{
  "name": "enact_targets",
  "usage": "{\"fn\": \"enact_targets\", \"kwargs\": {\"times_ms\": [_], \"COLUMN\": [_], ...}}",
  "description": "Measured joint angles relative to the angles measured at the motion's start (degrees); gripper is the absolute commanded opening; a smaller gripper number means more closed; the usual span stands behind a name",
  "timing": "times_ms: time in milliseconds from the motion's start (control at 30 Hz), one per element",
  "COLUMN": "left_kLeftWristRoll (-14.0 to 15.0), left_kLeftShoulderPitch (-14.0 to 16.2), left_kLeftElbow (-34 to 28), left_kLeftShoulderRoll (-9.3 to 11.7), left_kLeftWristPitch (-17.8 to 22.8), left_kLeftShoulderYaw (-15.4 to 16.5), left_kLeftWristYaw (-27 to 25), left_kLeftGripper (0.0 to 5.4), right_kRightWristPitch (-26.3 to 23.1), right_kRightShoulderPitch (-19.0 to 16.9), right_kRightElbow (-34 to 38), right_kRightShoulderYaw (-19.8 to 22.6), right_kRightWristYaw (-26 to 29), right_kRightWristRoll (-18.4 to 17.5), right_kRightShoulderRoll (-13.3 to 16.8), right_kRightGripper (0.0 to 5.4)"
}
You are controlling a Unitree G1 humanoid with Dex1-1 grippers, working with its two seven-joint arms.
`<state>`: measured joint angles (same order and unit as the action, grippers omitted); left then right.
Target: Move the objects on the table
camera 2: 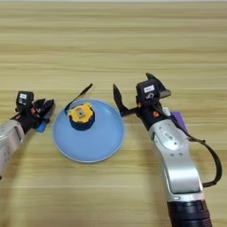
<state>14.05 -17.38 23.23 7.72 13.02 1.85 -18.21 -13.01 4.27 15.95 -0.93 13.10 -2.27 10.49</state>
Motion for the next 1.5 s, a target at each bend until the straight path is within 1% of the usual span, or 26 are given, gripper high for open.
{"fn": "enact_targets", "kwargs": {"times_ms": [133, 233, 767, 800, 933, 1100, 1200, 1267, 1500], "left_kLeftWristRoll": [-0.22, -0.29, -0.65, -0.66, -0.66, -0.08, -0.09, -0.09, 0.16], "left_kLeftShoulderPitch": [-0.52, -0.27, -0.22, -0.22, -0.24, -0.24, -0.09, 0.16, 0.64], "left_kLeftElbow": [1.05, 2.27, 3.1, 3.1, 3.12, 3.07, 2.66, 2.31, 1.39], "left_kLeftShoulderRoll": [-0.18, -0.38, -1.34, -1.37, -1.46, -2.06, -2.06, -2.09, -2.86], "left_kLeftWristPitch": [-0.6, -0.8, -1.54, -1.58, -1.8, -2.42, -2.6, -2.76, -4.14], "left_kLeftShoulderYaw": [0.08, 0.05, -0.13, -0.14, -0.11, 1.01, 1.36, 1.52, 2.27], "left_kLeftWristYaw": [0.46, 0.66, 0.53, 0.52, 0.45, -0.21, -0.65, -0.87, -2.26], "left_kLeftGripper": [2.5, 2.74, 4.06, 4.21, 4.47, 4.99, 5.26, 5.38, 5.38], "right_kRightWristPitch": [0.02, 0.05, 0.16, 0.18, 0.3, 1.02, 1.06, 1.08, 1.19], "right_kRightShoulderPitch": [0.0, 0.01, 0.09, 0.09, 0.09, 0.09, 0.09, 0.09, 0.11], "right_kRightElbow": [-0.14, -0.2, -1.11, -1.11, -1.22, -1.96, -2.14, -2.2, -2.52], "right_kRightShoulderYaw": [-0.02, -0.02, -0.58, -0.67, -0.76, -0.85, -0.88, -0.91, -1.06], "right_kRightWristYaw": [-0.03, -0.04, -0.04, -0.04, -0.03, -0.03, -0.03, -0.03, -0.03], "right_kRightWristRoll": [0.0, 0.01, 0.07, 0.07, 0.07, 0.09, 0.09, 0.09, 0.15], "right_kRightShoulderRoll": [0.06, 0.12, 0.27, 0.28, 0.32, 0.44, 0.45, 0.46, 0.46], "right_kRightGripper": [5.4, 5.4, 5.4, 5.4, 5.4, 5.4, 5.4, 5.4, 5.4]}}
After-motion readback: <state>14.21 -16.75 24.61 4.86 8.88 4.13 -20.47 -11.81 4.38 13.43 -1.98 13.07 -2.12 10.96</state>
